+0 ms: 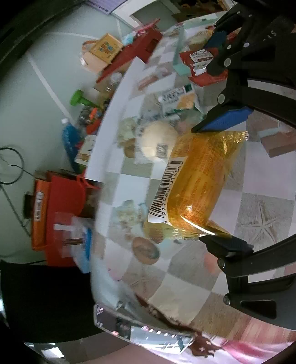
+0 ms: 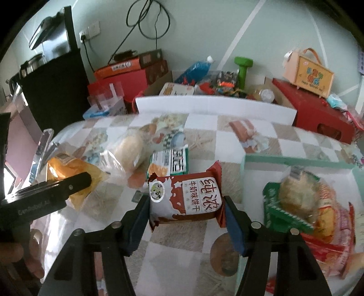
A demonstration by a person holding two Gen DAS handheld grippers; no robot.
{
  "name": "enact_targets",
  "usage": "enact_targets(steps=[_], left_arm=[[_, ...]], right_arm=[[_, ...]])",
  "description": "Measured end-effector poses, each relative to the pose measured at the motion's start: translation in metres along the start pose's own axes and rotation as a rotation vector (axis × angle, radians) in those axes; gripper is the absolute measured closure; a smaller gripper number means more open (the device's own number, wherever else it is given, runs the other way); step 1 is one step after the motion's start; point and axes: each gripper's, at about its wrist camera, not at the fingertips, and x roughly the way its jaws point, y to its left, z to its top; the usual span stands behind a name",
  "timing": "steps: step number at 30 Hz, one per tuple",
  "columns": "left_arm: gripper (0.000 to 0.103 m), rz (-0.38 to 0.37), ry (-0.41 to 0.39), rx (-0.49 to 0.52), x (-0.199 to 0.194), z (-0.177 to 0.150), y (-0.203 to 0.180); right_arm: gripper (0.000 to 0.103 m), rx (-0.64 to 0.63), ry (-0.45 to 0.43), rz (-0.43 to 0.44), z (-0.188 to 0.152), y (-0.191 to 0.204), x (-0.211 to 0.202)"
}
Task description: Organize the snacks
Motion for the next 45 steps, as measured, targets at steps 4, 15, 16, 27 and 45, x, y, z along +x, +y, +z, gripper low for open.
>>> enact_targets(steps=[4,15,16,27,45], left_arm=[[0.023,-0.016,-0.048,-0.002,-0.018,0.006,-0.002],[0.023,-0.076,-0.081,0.025,-0.036,0.01,-0.023],[0.023,-0.08,-0.078,0.029,-0.036,0.009,-0.025],[0.023,-0.132,-0.069,0.085,-0.038,0.005,-0.058],[0.023,-0.353,0.02,0.298,-0.016,-0.006,-0.192]], right_arm=[[0.037,0.005,-0.048,-0.007,0.006,-0.002,-0.018],[0.037,0.018,-0.057,-0.032,0.011,-0.009,-0.032],[0.037,0.021,-0.052,-0.035,0.01,-0.01,-0.032],[0.037,0.092,-0.028,-0.071,0.007,-0.039,-0.034],[0.037,0.392,-0.073,-0.362,-0.019,-0.187,-0.082]])
